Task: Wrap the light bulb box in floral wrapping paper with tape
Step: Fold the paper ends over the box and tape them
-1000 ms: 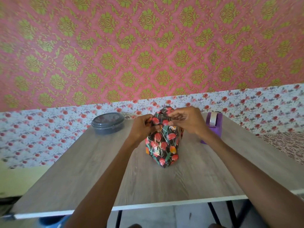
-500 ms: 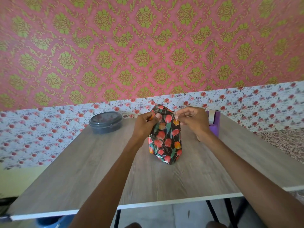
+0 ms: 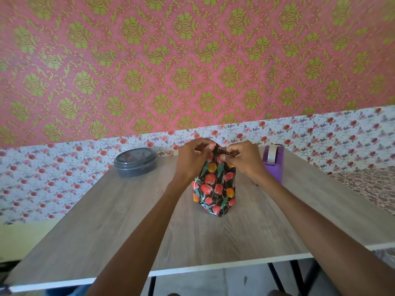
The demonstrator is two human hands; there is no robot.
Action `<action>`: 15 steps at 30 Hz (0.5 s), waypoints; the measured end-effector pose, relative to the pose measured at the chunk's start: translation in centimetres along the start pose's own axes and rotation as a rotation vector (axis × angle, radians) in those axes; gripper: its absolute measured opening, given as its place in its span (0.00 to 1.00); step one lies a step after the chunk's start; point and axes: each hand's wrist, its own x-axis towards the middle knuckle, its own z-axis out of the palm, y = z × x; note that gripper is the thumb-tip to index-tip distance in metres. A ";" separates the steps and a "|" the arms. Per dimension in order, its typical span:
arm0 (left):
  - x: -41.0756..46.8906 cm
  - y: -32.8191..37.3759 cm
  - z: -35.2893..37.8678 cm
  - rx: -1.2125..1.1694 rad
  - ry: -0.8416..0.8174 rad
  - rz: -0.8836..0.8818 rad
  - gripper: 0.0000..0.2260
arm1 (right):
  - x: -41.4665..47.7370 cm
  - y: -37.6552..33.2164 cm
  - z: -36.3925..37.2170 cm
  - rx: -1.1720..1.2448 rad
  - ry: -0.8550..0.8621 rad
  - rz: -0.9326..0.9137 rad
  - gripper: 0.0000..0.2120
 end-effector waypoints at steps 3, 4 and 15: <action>0.5 0.5 -0.5 0.082 -0.073 0.044 0.07 | 0.1 -0.4 -0.1 0.001 -0.025 0.013 0.10; 0.6 0.6 -0.5 0.136 -0.077 0.069 0.07 | 0.1 -0.5 -0.1 0.002 -0.037 0.014 0.10; 2.7 2.6 -1.5 0.524 -0.318 0.210 0.10 | -0.2 -1.3 -0.7 -0.014 -0.130 0.064 0.14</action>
